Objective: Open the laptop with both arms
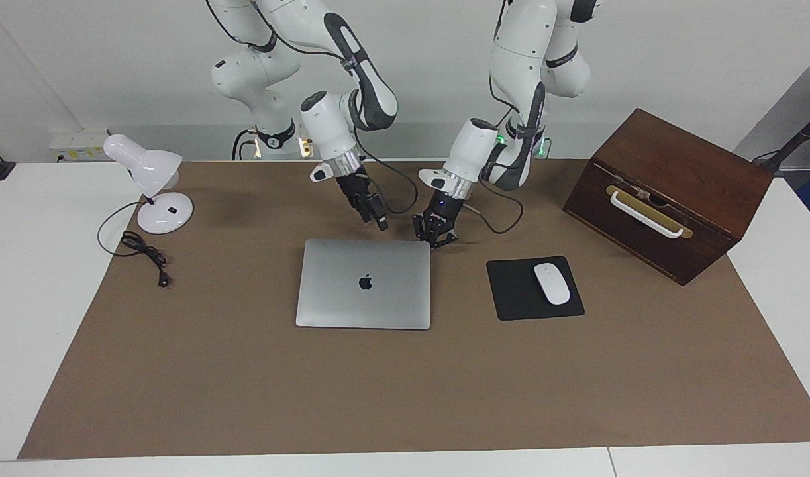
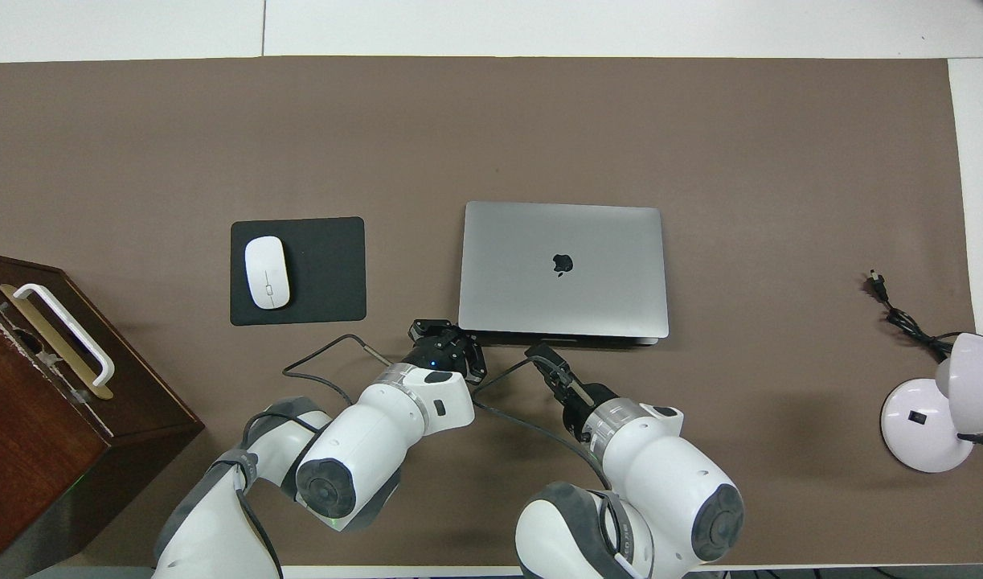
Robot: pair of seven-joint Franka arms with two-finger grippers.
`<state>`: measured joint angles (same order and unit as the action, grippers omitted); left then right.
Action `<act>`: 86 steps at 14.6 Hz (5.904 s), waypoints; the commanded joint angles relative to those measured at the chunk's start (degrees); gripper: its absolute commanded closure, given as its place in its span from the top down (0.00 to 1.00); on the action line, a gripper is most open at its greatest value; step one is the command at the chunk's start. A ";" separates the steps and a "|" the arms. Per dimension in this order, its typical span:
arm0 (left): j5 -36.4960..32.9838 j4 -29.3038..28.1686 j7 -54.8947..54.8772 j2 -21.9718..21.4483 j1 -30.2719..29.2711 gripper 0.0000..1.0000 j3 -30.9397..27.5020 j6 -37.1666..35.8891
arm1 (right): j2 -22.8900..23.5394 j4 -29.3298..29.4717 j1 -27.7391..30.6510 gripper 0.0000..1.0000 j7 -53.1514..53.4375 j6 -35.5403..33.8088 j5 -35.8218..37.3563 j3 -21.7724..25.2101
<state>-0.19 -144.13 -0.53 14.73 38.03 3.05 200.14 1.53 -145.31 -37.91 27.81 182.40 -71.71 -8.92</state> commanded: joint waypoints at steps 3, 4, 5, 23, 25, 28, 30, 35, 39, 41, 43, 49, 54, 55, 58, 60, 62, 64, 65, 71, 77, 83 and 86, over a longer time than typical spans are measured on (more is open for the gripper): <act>-0.78 1.66 -1.05 4.17 0.73 0.00 -1.56 0.52 | 2.07 3.37 0.55 1.00 -1.62 0.94 -1.68 0.05; -0.78 1.66 -1.05 4.17 0.73 0.00 -1.56 0.60 | 2.42 3.98 0.64 1.00 -1.62 0.94 -1.59 0.05; -0.78 1.66 -1.05 4.17 0.73 0.00 -1.56 0.52 | 2.77 4.68 1.08 1.00 -1.62 0.94 -1.59 0.05; -0.78 1.66 -1.75 4.61 0.81 0.00 -1.56 0.60 | 7.43 14.26 7.76 1.00 -5.92 0.41 -1.51 0.05; -0.78 1.66 -1.84 4.78 0.73 0.00 -1.56 0.52 | 7.69 14.96 7.85 1.00 -5.92 0.24 -1.51 0.05; -0.78 1.66 -2.19 4.96 0.73 0.00 -1.56 0.52 | 9.97 19.78 8.11 1.00 -6.01 0.24 -1.51 0.05; -0.78 1.66 -2.19 4.96 0.73 0.00 -1.56 0.52 | 10.85 22.34 9.60 1.00 -6.53 -0.20 -1.16 0.05; -0.78 1.66 -2.46 4.96 0.73 0.00 -1.56 0.52 | 11.56 25.86 12.32 1.00 -11.27 -5.55 -0.45 0.22; -0.78 1.66 -2.46 4.96 0.73 0.00 -1.56 0.52 | 12.87 28.32 15.31 1.00 -13.83 -10.21 5.95 0.31; -0.78 1.66 -2.54 4.96 0.73 0.00 -1.56 0.52 | 14.10 31.21 16.19 1.00 -13.75 -11.97 6.14 0.40; -0.78 1.66 -2.63 4.96 0.73 0.00 -1.56 0.52 | 14.90 33.42 17.07 1.00 -13.83 -13.11 6.23 0.40; -0.87 1.66 -2.98 4.96 0.64 0.00 -1.56 0.52 | 15.69 35.62 18.92 1.00 -13.83 -16.01 9.12 0.49; -0.87 1.66 -3.33 4.96 0.55 0.00 -1.56 0.60 | 20.86 41.76 19.80 1.00 -13.83 -16.55 10.10 0.49; -0.87 1.66 -3.33 4.96 0.55 0.00 -1.56 0.52 | 22.01 42.99 19.80 1.00 -13.92 -16.55 10.18 0.49; -0.87 1.66 -3.33 4.96 0.46 0.00 -1.56 0.52 | 24.56 45.81 19.80 1.00 -13.83 -16.38 11.58 0.49; -0.87 1.66 -3.51 5.04 0.46 0.00 -1.56 0.52 | 26.84 48.44 19.80 1.00 -13.74 -16.20 12.20 0.49; -0.87 1.58 -3.95 5.04 0.29 0.00 -1.65 0.52 | 27.82 49.42 19.80 1.00 -13.83 -16.11 12.99 0.49; -0.87 1.66 -4.04 5.04 0.29 0.00 -1.82 0.52 | 28.70 49.51 19.80 1.00 -13.75 -16.20 13.78 0.40; -0.87 1.58 -4.04 5.04 0.29 0.00 -1.82 0.52 | 28.96 49.51 19.80 1.00 -13.74 -16.20 13.87 0.40; -0.87 1.58 -4.04 5.04 0.29 0.00 -1.91 0.52 | 30.55 52.15 19.80 1.00 -13.57 -16.11 14.49 0.40; 1.15 2.37 -3.86 4.70 0.02 0.00 -1.91 0.52 | 27.05 49.44 20.33 1.00 -12.17 -17.86 13.53 0.22; 6.33 2.98 -2.02 1.80 -0.33 0.00 -1.91 -0.44 | 18.87 42.75 20.15 1.00 -2.95 -21.99 13.61 0.57; 9.84 3.86 -1.84 0.83 -0.33 0.00 -1.91 -1.85 | 15.97 40.11 19.89 1.00 1.71 -22.44 13.96 0.57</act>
<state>7.30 -141.79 -2.73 16.01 37.85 1.10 200.25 21.23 -101.05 -18.41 25.22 161.32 -60.41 -8.23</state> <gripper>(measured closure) 0.991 0.000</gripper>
